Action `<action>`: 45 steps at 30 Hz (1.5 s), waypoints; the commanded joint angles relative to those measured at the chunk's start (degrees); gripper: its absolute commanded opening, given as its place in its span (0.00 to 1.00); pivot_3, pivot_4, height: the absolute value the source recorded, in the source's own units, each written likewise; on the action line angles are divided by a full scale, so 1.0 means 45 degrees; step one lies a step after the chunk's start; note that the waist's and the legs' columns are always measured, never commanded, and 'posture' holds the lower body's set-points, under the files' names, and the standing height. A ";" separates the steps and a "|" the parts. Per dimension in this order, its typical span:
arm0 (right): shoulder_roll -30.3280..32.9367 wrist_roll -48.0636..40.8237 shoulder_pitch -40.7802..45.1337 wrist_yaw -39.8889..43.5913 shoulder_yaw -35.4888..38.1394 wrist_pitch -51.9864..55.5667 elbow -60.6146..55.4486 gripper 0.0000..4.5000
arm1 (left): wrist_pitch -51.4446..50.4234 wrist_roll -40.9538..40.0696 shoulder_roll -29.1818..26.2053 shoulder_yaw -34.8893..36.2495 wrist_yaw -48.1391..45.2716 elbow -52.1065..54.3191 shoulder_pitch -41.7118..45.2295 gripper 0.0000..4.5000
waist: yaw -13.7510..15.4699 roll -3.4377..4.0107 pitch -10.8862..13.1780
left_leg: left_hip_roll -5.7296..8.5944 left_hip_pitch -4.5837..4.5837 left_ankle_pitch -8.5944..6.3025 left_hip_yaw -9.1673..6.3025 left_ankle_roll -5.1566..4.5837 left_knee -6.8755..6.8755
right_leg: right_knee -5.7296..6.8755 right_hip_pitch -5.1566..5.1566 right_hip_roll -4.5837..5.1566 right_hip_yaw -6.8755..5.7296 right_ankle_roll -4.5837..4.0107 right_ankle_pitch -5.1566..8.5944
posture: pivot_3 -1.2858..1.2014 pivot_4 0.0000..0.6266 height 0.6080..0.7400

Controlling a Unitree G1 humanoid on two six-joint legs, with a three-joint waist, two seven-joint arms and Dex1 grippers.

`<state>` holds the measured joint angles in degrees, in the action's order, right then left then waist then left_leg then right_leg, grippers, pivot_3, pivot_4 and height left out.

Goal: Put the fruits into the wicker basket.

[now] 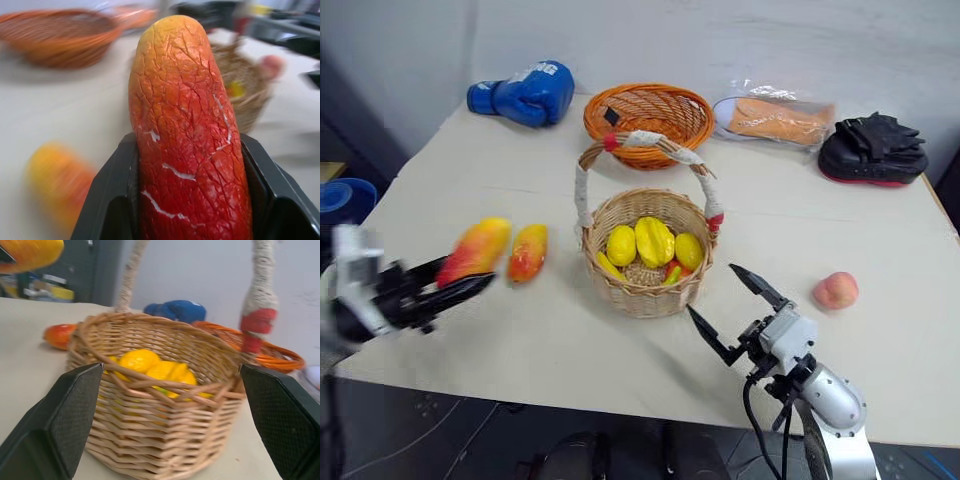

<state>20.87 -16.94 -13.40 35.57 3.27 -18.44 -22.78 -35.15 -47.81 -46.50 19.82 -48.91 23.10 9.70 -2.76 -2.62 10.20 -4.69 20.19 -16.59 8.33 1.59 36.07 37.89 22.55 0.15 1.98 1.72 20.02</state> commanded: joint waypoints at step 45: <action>0.1765 -0.1287 0.0909 0.3374 -0.1798 -0.0454 -0.0576 1.00 | 0.2209 0.2029 0.1294 0.5206 0.1771 -0.2710 -0.5459 1.00 | 0.0134 -0.0134 -0.0032 | -0.0010 0.0009 -0.0034 0.0018 0.0000 0.0002 | -0.0037 -0.0015 0.0084 -0.0052 -0.0073 0.0071 | 0.52 0.24 1.00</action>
<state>29.03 -21.92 -9.28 50.55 -5.04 -19.69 -24.93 -22.04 -35.87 -38.12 46.17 -39.68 6.60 -17.49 -2.16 -3.22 10.06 -4.73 20.23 -16.74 8.41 1.57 36.08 37.72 22.44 0.56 1.74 1.34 20.36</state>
